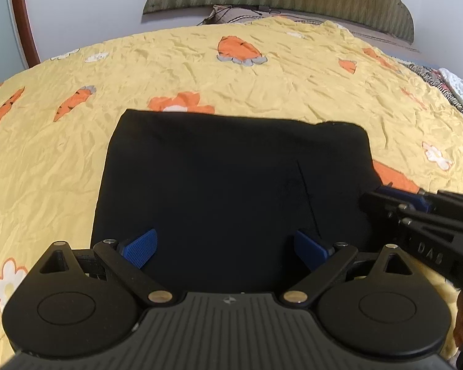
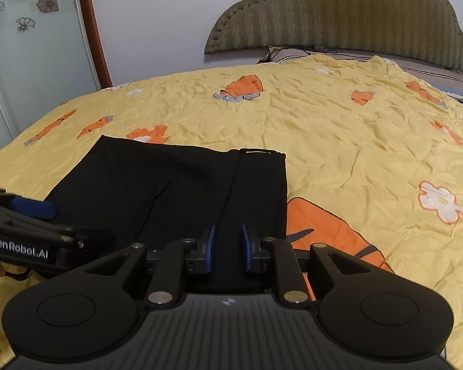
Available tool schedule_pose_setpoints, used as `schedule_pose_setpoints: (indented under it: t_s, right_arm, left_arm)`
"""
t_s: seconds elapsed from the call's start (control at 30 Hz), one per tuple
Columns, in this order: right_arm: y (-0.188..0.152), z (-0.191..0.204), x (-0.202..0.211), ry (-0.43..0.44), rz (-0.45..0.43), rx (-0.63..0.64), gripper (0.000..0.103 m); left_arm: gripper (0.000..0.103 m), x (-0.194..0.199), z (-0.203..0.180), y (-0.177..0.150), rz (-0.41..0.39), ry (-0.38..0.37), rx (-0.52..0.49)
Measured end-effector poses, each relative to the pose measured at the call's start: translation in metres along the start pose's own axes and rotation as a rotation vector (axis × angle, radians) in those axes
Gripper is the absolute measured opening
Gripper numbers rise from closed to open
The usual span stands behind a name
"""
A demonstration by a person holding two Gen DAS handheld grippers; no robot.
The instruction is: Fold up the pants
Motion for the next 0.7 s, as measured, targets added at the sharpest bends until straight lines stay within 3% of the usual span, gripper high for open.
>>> schedule_pose_setpoints:
  t_s: [0.27,0.3,0.37,0.4,0.47,0.6,0.7]
  right_arm:
    - [0.001,0.013,0.021,-0.055,-0.023,-0.006,0.021]
    - [0.001,0.019,0.029,-0.05,-0.036,-0.007,0.029]
    - [0.0,0.033,0.049,-0.031,-0.071,-0.011,0.059]
    - [-0.001,0.041,0.06,-0.021,-0.091,-0.006,0.08]
    - [-0.004,0.058,0.081,-0.022,-0.135,0.013,0.085]
    - [-0.012,0.081,0.109,-0.097,-0.142,-0.028,0.094]
    - [-0.02,0.096,0.121,-0.084,-0.139,-0.06,0.103]
  left_arm:
    - [0.096,0.018,0.014,-0.006,-0.017,0.006,0.015]
    - [0.096,0.025,0.019,-0.009,-0.025,0.013,0.016]
    - [0.097,0.037,0.03,-0.014,-0.033,0.034,0.022]
    - [0.097,0.045,0.036,-0.018,-0.044,0.044,0.028]
    - [0.097,0.06,0.051,-0.026,-0.053,0.062,0.055]
    - [0.097,0.089,0.086,-0.041,-0.053,0.078,0.149]
    - [0.097,0.103,0.104,-0.052,-0.064,0.068,0.234]
Point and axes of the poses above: each gripper's, at about its wrist camera, not at the fingertips, and x roughly against the way its jaws point, z to its left, y to its top, the point moved 10 cm from there along -x, roughly the way its jaws point, and after that the axes turned 4 degrees about z, right-handed, at the moved point
